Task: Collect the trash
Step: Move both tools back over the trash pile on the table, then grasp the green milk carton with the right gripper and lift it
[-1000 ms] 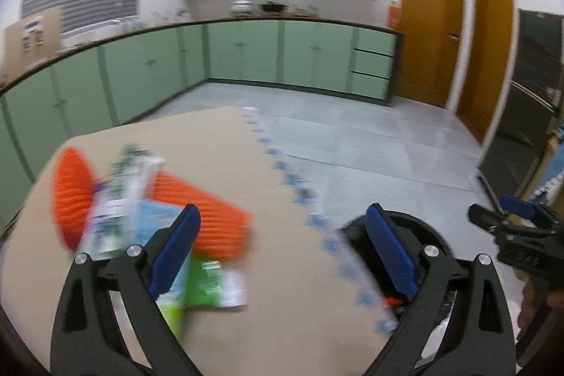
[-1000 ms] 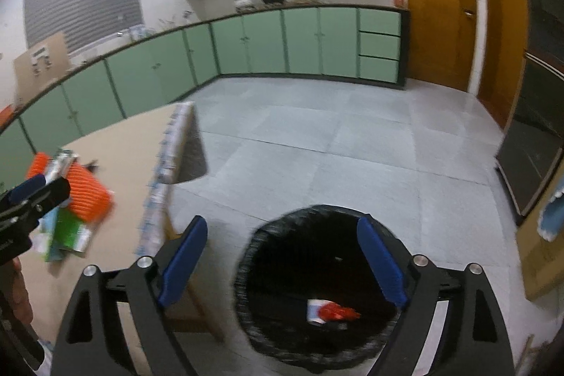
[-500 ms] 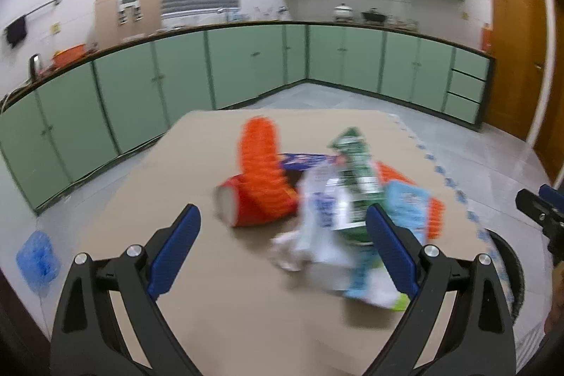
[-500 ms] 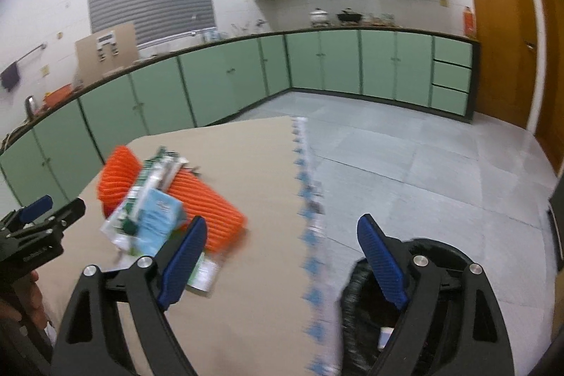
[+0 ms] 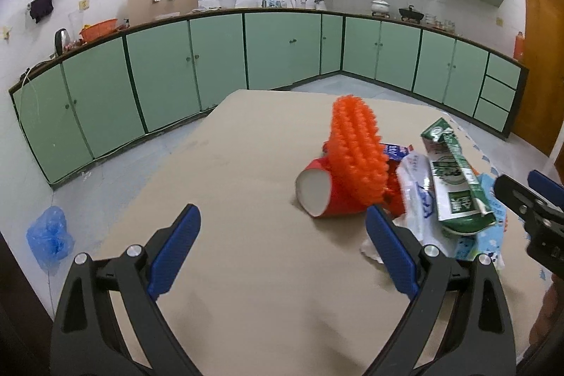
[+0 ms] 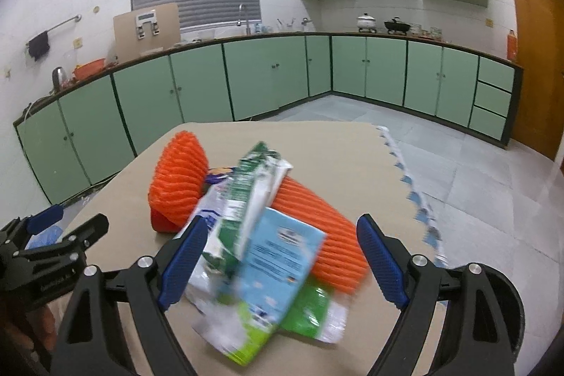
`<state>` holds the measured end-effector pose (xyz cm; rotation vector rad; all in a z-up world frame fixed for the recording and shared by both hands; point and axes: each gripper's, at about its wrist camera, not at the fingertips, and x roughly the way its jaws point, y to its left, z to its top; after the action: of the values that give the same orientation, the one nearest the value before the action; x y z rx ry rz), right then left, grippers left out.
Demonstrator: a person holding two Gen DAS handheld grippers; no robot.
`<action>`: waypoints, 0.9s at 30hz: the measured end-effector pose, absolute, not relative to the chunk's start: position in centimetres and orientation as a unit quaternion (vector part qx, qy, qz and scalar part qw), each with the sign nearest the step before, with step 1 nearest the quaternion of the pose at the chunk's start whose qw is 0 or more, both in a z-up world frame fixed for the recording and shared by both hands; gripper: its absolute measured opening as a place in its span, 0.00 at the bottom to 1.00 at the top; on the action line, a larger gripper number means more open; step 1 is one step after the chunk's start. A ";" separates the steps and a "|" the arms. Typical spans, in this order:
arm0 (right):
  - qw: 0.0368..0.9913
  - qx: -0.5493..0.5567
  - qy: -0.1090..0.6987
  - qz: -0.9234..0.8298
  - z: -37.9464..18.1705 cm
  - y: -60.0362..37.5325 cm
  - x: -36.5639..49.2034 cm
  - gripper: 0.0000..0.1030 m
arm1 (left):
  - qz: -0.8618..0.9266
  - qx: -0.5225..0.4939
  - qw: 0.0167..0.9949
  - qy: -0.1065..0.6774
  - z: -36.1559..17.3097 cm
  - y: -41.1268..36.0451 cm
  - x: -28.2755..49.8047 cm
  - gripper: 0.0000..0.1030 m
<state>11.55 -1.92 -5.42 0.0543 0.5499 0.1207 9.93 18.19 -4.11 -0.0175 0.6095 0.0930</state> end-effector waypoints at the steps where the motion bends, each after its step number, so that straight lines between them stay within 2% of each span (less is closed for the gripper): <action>1: 0.960 0.025 0.273 0.061 -5.5 -1.6 11.8 0.79 | 0.046 -0.010 0.953 0.301 -4.3 18.6 10.0 0.89; 9: 0.955 0.018 0.292 0.056 -6.4 0.5 14.6 0.70 | 0.055 -0.021 0.950 0.307 -4.9 20.2 10.8 0.89; 14: 0.952 0.015 0.302 0.052 -6.6 0.5 15.8 0.60 | 0.052 -0.022 0.950 0.308 -5.0 20.4 11.2 0.89; 21: 0.947 -0.003 0.314 0.068 -6.8 1.1 16.4 0.52 | 0.051 -0.025 0.949 0.310 -5.3 20.2 11.6 0.89; 27: 0.941 -0.010 0.326 0.084 -6.9 1.4 16.9 0.34 | 0.050 -0.024 0.949 0.312 -5.3 19.9 11.7 0.89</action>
<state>16.94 1.39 -6.88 -0.0207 0.6653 0.1723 11.73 19.93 -5.34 -0.0481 0.6340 0.1017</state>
